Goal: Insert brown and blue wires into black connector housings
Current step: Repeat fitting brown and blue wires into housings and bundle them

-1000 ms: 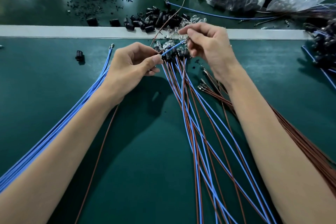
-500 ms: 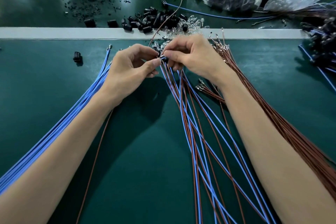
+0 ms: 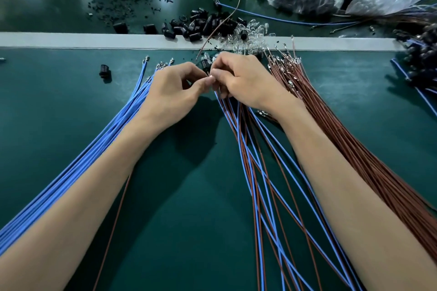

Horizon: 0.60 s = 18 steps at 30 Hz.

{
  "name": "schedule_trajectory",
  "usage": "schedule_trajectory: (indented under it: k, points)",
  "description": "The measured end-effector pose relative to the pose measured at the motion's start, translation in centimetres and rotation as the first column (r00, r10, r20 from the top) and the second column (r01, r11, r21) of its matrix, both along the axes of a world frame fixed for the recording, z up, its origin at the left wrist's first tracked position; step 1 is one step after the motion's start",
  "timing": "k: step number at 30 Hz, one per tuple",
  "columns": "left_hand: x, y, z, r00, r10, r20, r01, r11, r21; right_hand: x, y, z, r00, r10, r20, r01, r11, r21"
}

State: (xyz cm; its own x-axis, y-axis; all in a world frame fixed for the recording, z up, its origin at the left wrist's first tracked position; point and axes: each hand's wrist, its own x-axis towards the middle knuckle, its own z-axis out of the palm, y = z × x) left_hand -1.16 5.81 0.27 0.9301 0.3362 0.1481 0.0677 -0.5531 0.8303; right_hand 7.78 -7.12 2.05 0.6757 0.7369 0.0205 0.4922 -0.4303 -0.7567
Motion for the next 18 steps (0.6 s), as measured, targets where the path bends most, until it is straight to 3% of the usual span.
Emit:
schedule_trajectory:
  k: [3, 6, 12, 15, 18]
  points:
    - [0.0, 0.2, -0.1, 0.999, -0.009, -0.035, 0.01, 0.999, 0.04, -0.1, 0.1, -0.1, 0.999, -0.017, 0.048, 0.018, 1.0, -0.018]
    - [0.0, 0.2, -0.3, 0.998, -0.031, -0.059, 0.029, 0.999, -0.027, -0.2, 0.3, -0.2, 0.998, -0.03, 0.055, 0.031, 1.0, -0.005]
    - [0.3, 0.1, -1.3, 1.0, 0.016, 0.004, -0.016, 0.999, -0.05, 0.8, -0.1, -0.2, 0.991, -0.06, 0.121, 0.056, 0.998, 0.038]
    - [0.1, 0.1, -1.5, 0.999, 0.037, 0.03, -0.035, 0.998, -0.059, 2.7, 0.3, -0.1, 0.915, -0.254, 0.314, 0.244, 0.967, 0.069]
    - [-0.1, -0.1, -1.6, 0.998, 0.025, 0.049, -0.026, 1.0, 0.006, 4.5, 0.9, -0.6, 0.849, -0.336, 0.407, 0.425, 0.893, -0.15]
